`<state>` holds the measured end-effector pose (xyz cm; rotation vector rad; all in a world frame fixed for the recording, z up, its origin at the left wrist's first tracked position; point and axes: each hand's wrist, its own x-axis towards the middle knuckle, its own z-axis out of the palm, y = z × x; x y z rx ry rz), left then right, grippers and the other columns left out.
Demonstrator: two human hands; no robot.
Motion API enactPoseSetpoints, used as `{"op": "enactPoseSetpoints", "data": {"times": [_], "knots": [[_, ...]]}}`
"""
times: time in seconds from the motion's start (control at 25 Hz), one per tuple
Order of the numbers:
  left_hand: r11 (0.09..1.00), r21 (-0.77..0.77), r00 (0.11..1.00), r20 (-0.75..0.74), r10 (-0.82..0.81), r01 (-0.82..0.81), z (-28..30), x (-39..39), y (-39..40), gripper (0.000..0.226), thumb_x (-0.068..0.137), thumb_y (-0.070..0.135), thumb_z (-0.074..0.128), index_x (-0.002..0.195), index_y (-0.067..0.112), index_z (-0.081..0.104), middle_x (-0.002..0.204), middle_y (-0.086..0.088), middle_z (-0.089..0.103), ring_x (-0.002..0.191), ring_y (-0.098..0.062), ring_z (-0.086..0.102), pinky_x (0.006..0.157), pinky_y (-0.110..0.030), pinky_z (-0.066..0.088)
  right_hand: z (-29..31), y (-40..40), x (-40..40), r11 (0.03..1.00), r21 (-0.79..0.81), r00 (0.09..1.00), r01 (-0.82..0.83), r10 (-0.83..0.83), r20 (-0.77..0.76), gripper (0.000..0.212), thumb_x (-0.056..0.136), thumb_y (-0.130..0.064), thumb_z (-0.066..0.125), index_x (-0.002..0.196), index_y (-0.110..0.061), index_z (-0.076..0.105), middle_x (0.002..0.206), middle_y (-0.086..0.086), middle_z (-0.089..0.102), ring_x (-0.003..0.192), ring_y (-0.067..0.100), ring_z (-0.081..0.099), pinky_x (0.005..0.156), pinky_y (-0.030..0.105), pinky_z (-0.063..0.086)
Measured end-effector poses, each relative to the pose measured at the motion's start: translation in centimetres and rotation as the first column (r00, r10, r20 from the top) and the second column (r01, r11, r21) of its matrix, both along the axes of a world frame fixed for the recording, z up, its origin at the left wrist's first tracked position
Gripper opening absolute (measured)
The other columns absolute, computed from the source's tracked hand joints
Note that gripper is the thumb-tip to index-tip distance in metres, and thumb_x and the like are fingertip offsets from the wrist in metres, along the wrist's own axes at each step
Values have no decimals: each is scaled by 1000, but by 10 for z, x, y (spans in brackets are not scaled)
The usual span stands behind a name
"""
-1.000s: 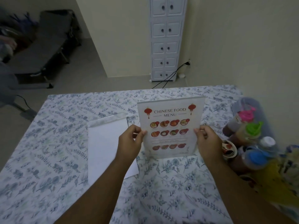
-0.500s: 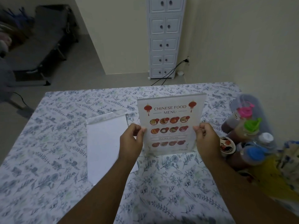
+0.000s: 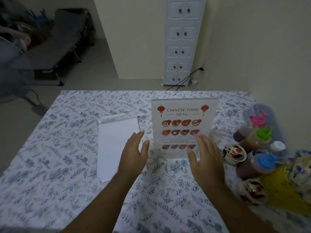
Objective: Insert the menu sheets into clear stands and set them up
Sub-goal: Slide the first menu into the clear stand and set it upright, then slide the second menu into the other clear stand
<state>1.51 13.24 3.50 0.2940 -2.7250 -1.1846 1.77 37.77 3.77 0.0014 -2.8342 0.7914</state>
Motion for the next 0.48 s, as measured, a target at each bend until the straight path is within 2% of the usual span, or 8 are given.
{"op": "enactPoseSetpoints", "data": {"times": [0.12,0.28,0.48], "knots": [[990,-143,999,45,-11,17,-7,28,-23,57,104,46,42,155,21,39,163,2,36,154,-14,21,124,-34,13,-11,-40,12,973,96,977,-208,203,68,63,99,-52,43,154,-22,37,161,-3,34,150,17,23,121,44,21],[970,-244,992,118,36,-6,-24,52,-65,63,105,49,37,159,18,29,167,1,25,155,-14,11,120,-25,-3,-25,-102,12,901,133,909,-414,400,120,64,100,-50,41,156,-20,33,165,-4,23,153,13,12,122,36,8],[932,-361,959,267,95,8,-51,56,-134,71,103,53,31,161,12,21,170,-6,18,157,-21,5,124,-34,1,-46,-168,-8,808,205,822,-553,489,290,70,100,-51,38,159,-15,24,167,2,15,154,19,6,122,36,7]]}}
